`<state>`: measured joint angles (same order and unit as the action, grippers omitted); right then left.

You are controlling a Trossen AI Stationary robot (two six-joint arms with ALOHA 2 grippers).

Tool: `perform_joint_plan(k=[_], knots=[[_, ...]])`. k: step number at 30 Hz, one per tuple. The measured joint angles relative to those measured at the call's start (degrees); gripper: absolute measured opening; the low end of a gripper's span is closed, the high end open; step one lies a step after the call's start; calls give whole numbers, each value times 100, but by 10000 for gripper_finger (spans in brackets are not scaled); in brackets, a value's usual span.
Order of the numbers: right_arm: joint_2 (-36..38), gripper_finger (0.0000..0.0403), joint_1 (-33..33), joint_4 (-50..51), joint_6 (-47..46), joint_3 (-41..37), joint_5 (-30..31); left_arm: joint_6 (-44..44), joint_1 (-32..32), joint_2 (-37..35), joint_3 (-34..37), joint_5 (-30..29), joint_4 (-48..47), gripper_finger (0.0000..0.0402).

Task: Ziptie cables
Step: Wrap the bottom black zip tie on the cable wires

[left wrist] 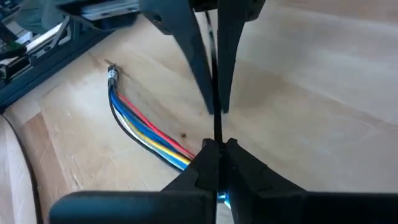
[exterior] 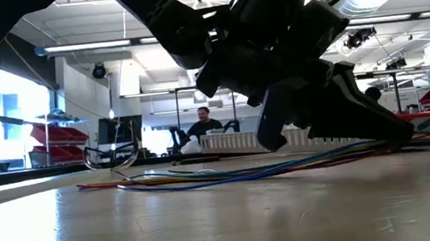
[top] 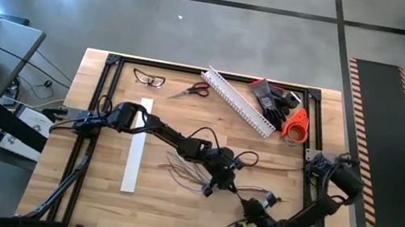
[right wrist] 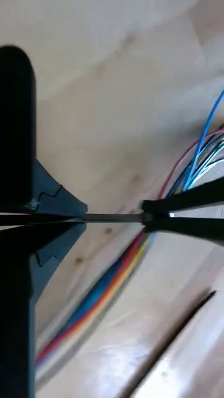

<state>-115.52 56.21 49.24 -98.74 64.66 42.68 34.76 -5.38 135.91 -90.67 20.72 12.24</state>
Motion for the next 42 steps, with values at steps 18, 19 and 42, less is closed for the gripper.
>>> perform_joint_plan(k=[18,19,42], knots=[[72,1,762,557,-1722,28,-911,23,220,-23,13,609,169,0],[74,1,741,557,-1676,28,-892,23,192,-23,13,763,254,3],[513,0,-39,-373,-2382,-488,-506,-42,183,-507,-10,-1032,-1673,103]])
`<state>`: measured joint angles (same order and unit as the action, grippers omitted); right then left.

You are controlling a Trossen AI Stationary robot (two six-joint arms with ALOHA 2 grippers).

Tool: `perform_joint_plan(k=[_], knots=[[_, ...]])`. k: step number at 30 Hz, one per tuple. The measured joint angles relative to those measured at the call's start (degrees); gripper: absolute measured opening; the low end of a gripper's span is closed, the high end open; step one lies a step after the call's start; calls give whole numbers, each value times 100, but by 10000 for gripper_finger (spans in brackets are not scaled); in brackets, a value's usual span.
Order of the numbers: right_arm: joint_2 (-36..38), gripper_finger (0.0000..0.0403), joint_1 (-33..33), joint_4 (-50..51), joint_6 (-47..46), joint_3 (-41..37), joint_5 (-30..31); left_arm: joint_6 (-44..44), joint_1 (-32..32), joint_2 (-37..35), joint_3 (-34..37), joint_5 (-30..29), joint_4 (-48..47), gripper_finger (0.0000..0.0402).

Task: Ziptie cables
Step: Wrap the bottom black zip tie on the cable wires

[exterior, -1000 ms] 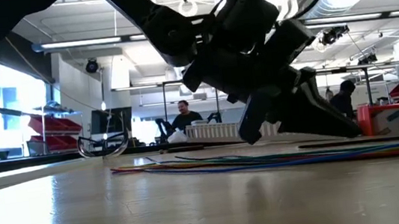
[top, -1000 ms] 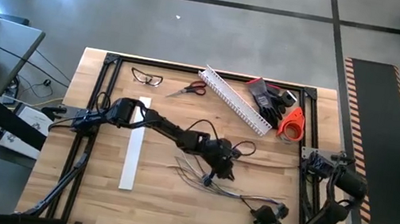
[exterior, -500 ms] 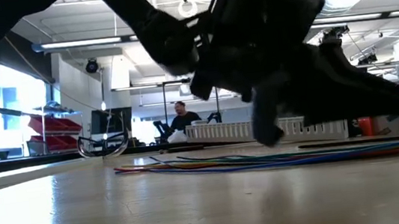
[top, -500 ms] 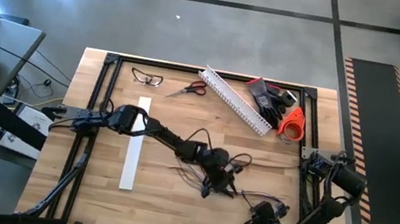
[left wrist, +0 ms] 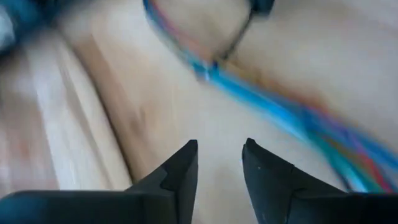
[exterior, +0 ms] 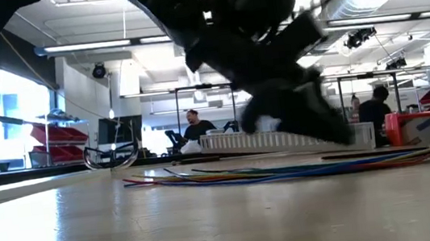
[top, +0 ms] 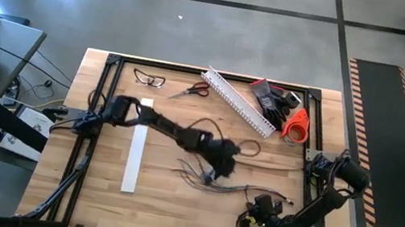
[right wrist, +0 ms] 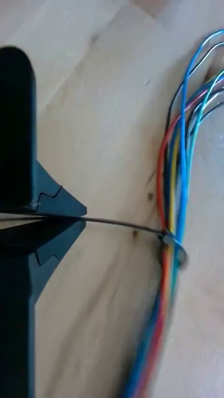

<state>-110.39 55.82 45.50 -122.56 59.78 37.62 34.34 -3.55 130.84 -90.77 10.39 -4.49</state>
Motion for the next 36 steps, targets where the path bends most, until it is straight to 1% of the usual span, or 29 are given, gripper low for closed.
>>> perform_joint_plan(k=[3,4,5,6,9,11,13,16,18,20,23,25,27,28,29,31,32,36], knots=[[113,0,-40,-812,72,-429,310,-178,247,-64,-18,454,-1288,86],[149,0,-42,-1091,127,-554,436,-227,287,-85,-6,506,-1668,78],[188,0,-65,-1323,174,-659,536,-274,305,-104,35,571,-1997,71],[251,0,-89,-1486,252,-760,629,-340,297,-111,85,607,-2130,62],[486,0,-242,-1669,530,-985,749,-674,152,-189,394,711,-2440,39],[632,0,-369,-1871,880,-1103,703,-1074,-6,-210,592,893,-2390,25],[748,0,-527,-2144,1368,-1234,676,-1572,-180,-274,749,966,-2296,13],[900,0,-763,-2834,2185,-1444,628,-2593,-582,-339,926,950,-1971,2],[981,0,-918,-3355,2771,-1635,620,-3292,-918,-417,1112,687,-1431,2],[1112,0,-1048,-3843,3377,-1807,617,-3927,-1248,-510,1286,210,-929,1],[1275,0,-1165,-4356,4062,-1971,642,-4473,-1699,-698,1366,-948,-681,0],[1429,0,-1205,-4502,4406,-2050,644,-4548,-1889,-882,1395,-1667,-604,0],[1571,0,-1206,-4608,4590,-2062,671,-4359,-2008,-1080,1426,-2240,-629,0],[1609,0,-1181,-4605,4642,-2060,666,-4162,-2030,-1183,1428,-2444,-496,0],[1634,0,-1152,-4587,4653,-2063,604,-3976,-2012,-1278,1412,-2522,-280,1],[1689,0,-1126,-4571,4651,-2064,483,-3623,-1836,-1448,1371,-2468,87,6],[1704,0,-1102,-4597,4622,-2063,408,-3434,-1716,-1469,1369,-2334,209,11],[1624,0,-978,-4529,4287,-2071,248,-2652,-1221,-1309,1406,-1334,524,43]])
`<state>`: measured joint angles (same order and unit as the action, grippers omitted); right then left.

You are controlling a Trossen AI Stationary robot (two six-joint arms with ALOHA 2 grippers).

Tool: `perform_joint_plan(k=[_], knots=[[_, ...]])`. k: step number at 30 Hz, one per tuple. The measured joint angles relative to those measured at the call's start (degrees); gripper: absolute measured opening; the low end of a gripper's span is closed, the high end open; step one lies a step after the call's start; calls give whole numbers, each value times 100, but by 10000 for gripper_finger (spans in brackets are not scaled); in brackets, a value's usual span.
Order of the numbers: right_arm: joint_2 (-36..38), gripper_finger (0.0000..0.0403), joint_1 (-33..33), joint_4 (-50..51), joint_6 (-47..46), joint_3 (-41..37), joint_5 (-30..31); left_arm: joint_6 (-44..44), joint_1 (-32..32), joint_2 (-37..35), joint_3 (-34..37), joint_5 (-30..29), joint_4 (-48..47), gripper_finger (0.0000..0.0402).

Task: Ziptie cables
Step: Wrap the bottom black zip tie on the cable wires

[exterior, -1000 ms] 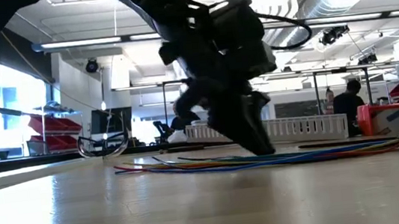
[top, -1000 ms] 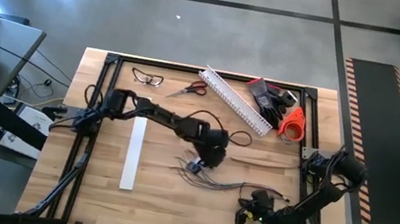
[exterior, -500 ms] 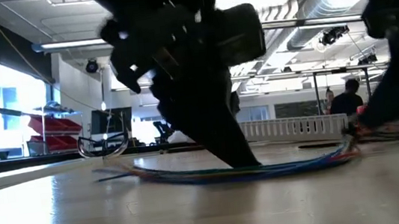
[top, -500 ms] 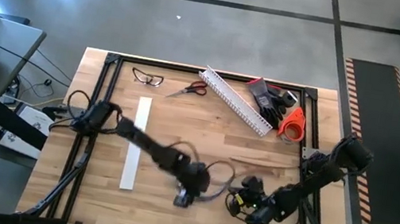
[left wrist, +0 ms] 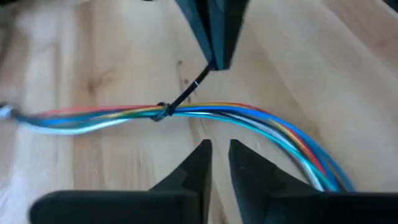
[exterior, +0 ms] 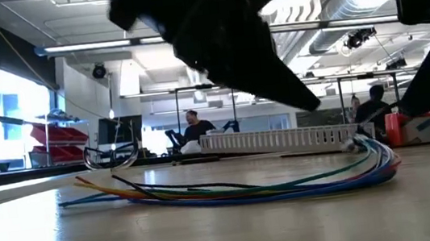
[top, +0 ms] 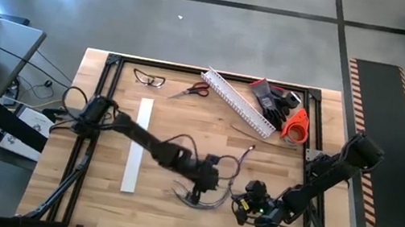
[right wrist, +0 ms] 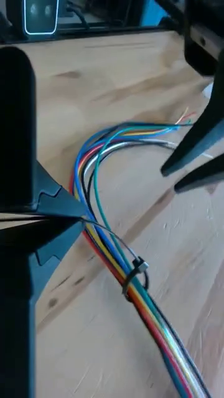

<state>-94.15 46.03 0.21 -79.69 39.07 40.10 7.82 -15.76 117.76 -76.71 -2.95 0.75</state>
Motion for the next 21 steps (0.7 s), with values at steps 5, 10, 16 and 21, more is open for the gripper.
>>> perform_joint_plan(k=[5,10,16,21], knots=[[7,0,23,-41,-332,-74,117,1260,344,349,-50,923,994,85],[13,0,-100,-48,-492,-74,29,2106,392,851,-24,869,1937,107],[13,0,-216,-169,-693,-72,-121,2158,451,1222,-24,289,2311,110],[15,0,-186,-175,-1018,-72,-105,2137,545,1213,-34,413,2260,110]])
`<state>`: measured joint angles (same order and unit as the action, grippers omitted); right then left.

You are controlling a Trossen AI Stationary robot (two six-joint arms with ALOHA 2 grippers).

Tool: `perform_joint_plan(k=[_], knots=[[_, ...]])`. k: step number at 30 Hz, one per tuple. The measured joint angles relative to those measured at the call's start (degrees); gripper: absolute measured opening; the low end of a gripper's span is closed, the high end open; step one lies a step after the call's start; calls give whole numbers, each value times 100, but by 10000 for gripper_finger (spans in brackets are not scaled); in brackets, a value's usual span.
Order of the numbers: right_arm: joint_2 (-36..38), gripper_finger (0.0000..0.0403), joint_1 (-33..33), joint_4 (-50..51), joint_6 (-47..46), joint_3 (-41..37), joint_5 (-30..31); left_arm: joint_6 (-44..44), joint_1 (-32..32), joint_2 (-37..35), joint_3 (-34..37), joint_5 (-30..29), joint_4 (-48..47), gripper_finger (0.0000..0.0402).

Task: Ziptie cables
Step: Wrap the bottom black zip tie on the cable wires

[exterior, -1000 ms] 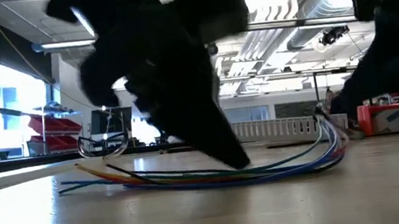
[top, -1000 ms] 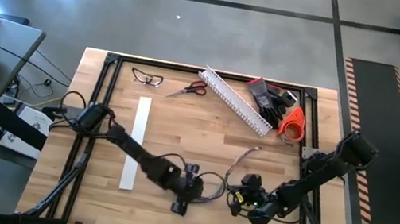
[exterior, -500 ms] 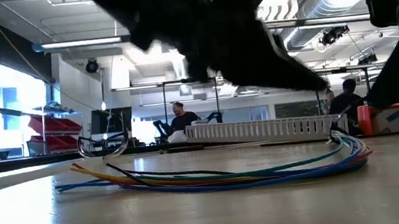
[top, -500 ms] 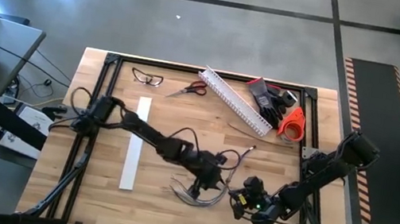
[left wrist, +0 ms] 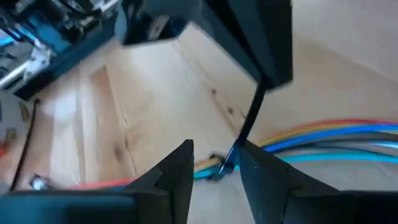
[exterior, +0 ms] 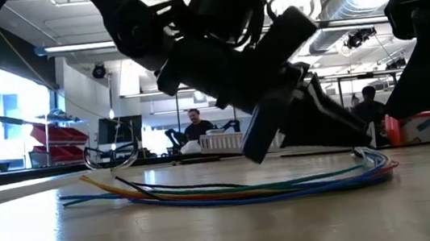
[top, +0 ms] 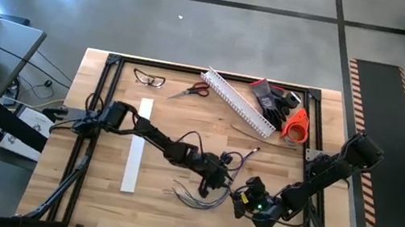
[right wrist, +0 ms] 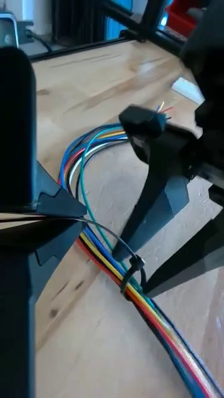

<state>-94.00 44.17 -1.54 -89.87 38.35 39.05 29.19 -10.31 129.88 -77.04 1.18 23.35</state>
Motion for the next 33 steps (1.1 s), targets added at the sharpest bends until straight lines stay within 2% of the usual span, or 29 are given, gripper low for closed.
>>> perform_joint_plan(k=[6,10,16,23,27,30,33], knots=[[2,0,90,2,-388,4,108,-41,103,22,207,237,378,106],[2,0,166,19,-588,4,241,-58,132,22,254,346,458,78],[2,0,252,107,-805,4,295,-80,132,15,254,349,668,14],[4,0,292,515,-783,9,245,-93,141,15,254,677,776,1],[4,15,288,1033,-777,9,-270,-152,130,-19,244,759,574,0],[4,51,285,1511,-753,9,-920,-178,130,-53,26,754,12,0],[99,95,274,1813,-307,24,-1455,-254,132,-70,-403,748,-946,0]])
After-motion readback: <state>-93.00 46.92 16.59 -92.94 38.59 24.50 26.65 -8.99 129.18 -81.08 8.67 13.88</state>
